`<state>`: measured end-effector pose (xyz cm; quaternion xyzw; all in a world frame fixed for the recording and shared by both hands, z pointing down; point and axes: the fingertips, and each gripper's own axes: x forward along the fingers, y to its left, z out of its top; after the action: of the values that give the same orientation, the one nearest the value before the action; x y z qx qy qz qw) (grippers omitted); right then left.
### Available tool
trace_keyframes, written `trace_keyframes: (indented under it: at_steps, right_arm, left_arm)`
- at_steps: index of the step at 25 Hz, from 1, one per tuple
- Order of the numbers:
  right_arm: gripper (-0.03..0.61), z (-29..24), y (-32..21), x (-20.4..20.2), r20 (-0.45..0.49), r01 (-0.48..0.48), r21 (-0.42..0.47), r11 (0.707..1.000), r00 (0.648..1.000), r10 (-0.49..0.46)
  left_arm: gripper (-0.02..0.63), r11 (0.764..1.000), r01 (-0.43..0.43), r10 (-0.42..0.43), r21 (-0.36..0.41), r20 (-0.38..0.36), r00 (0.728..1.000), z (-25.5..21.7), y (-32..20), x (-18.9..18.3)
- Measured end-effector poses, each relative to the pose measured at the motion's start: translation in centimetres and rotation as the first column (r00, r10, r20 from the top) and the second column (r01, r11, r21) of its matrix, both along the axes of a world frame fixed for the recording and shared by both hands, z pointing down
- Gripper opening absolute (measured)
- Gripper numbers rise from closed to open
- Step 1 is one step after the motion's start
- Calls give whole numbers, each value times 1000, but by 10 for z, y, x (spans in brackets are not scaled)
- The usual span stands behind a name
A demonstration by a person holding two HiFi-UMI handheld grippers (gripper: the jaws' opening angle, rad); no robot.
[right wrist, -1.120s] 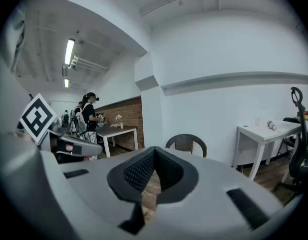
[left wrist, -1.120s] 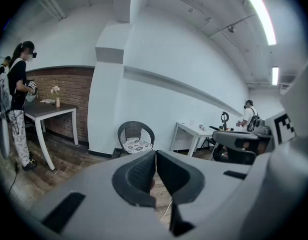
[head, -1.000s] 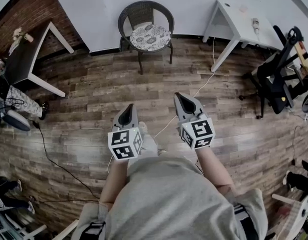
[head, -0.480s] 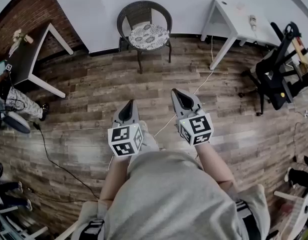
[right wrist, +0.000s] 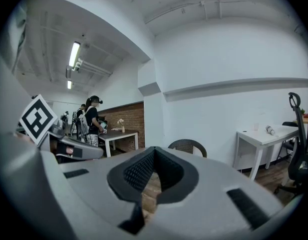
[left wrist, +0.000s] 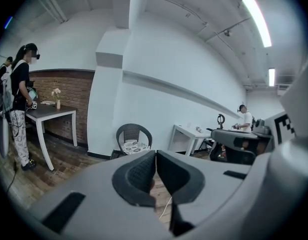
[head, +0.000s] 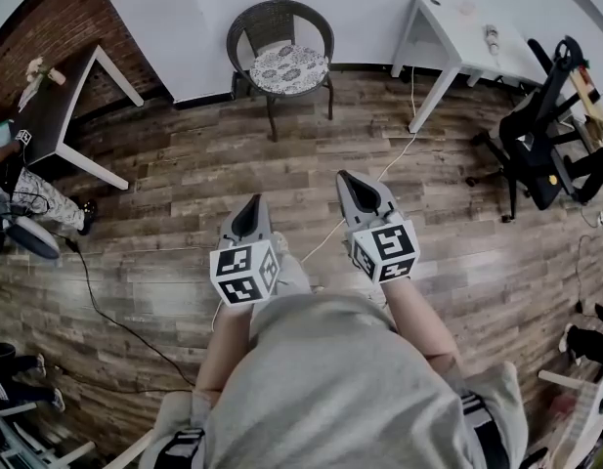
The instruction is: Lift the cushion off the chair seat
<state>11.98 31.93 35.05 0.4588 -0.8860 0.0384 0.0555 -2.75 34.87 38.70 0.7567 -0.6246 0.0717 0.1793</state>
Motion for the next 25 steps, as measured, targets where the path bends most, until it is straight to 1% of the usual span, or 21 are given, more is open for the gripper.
trace_keyframes:
  at_steps: [6,12,18,25]
  right_arm:
    - [-2,6,5,10,-3,-8,-7,1000,1000,8]
    - [0,9,-13,17,-5,-28,-9,1000,1000,28]
    - [0,11,-57,13,0,-32,-12,999,999,32]
    - [0,7,-128,0,-9,-24,-6,1000,1000,23]
  left_arm:
    - [9,1000,-6,6,-17,-2,1000,9,2,8]
    - [9,1000,-16,16,-15,-4,1000,11,-20,13]
    - [9,1000,-14,14,-24,1,1000,14,-62,8]
    - [9,1000,-12,12,-24,1,1000,11,-132,-5]
